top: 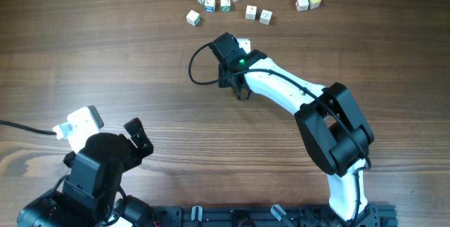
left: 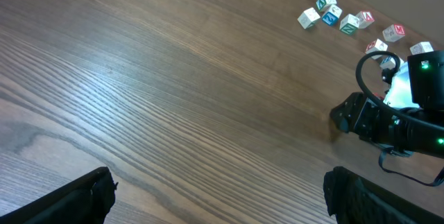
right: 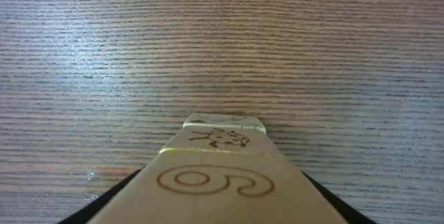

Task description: Form a tower

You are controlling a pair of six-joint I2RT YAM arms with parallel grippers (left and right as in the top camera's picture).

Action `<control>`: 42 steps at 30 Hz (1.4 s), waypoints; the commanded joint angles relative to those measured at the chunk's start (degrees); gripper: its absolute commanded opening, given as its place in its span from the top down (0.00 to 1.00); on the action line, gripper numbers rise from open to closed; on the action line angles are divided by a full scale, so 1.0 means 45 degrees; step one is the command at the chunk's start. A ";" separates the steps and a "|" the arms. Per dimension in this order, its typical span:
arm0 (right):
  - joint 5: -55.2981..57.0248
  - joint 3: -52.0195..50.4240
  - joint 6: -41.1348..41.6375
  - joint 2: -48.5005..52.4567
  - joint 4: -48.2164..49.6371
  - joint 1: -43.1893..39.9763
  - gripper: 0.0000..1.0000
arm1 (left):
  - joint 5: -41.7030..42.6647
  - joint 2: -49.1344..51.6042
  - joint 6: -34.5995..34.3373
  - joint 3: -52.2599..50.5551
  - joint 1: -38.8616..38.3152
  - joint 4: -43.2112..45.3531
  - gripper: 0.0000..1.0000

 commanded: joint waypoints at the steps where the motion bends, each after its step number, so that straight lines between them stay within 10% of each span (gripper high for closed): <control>1: -0.0112 0.0219 -0.0010 0.0219 0.0029 0.0058 0.24 | 0.0058 -0.0010 0.0253 -0.0034 0.0029 0.0034 0.00; 13: 0.1375 0.0583 -0.0039 -0.4143 -0.0869 0.0058 0.00 | 0.0058 -0.0010 0.0253 -0.0034 0.0029 0.0034 0.00; 42: 0.5226 0.0573 0.0092 -0.9141 -0.4376 -0.3084 0.00 | 0.0058 -0.0010 0.0253 -0.0034 0.0029 0.0034 0.00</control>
